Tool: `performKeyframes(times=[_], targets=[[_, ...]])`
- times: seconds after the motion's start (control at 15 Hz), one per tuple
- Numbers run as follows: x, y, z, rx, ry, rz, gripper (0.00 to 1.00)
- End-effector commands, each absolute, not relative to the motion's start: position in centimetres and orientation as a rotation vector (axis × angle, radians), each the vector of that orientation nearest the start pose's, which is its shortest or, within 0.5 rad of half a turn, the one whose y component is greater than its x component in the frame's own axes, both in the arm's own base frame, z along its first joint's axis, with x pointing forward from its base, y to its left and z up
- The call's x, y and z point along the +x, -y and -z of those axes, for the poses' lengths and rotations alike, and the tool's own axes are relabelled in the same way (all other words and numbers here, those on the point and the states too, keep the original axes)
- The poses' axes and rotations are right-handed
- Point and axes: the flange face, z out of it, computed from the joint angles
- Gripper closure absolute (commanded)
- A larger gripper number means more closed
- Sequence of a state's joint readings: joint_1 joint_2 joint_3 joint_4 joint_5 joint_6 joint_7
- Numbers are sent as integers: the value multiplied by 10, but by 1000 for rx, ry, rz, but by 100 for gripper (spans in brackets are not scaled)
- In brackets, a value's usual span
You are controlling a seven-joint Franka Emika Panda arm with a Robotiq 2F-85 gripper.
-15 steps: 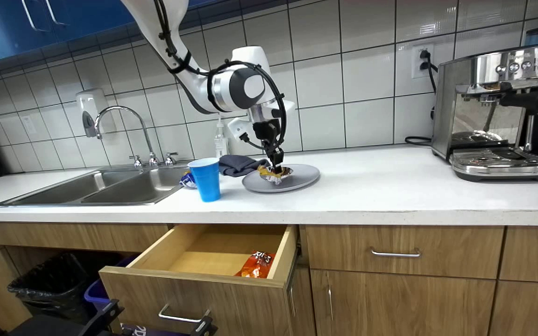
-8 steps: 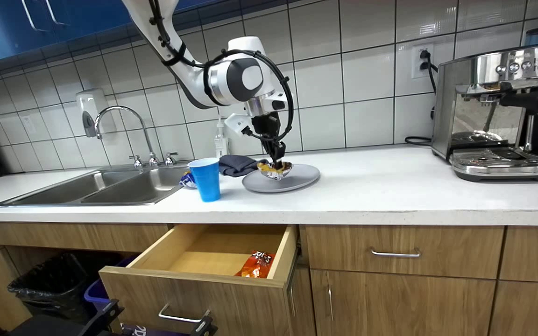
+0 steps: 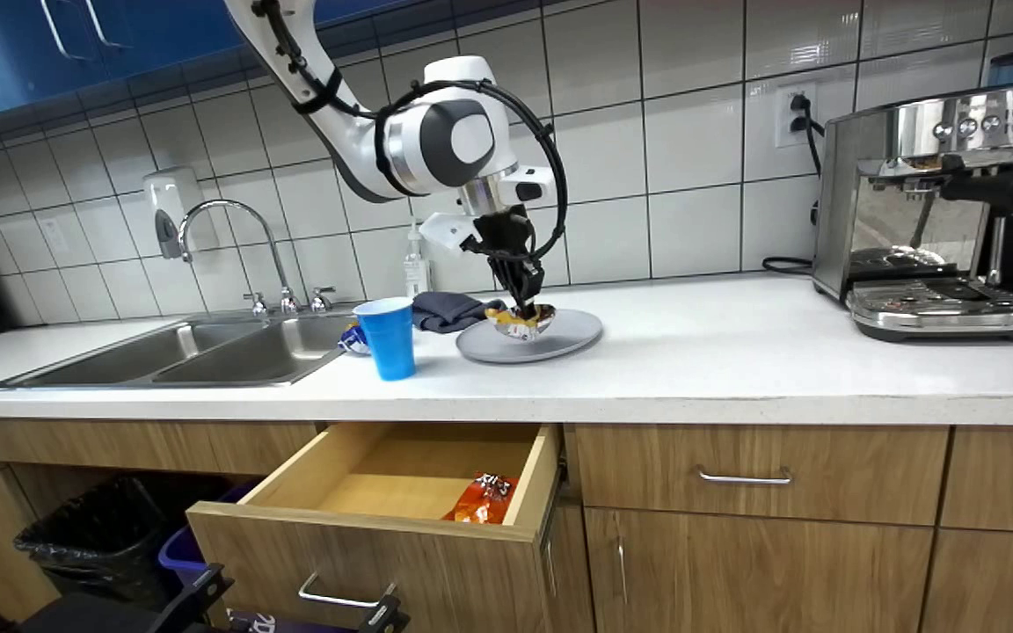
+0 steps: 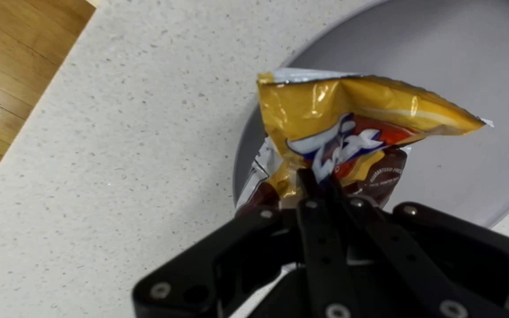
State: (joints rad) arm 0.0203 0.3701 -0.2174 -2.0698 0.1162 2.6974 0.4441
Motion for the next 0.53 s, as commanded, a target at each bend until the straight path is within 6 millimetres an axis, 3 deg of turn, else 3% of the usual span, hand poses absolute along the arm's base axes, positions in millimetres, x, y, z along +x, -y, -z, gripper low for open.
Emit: performKeyframes(times=[0.0,0.47], targets=[[577,120,-296,-2922,-995,454,99],[541,111,-301,-2971,-857,448,99]])
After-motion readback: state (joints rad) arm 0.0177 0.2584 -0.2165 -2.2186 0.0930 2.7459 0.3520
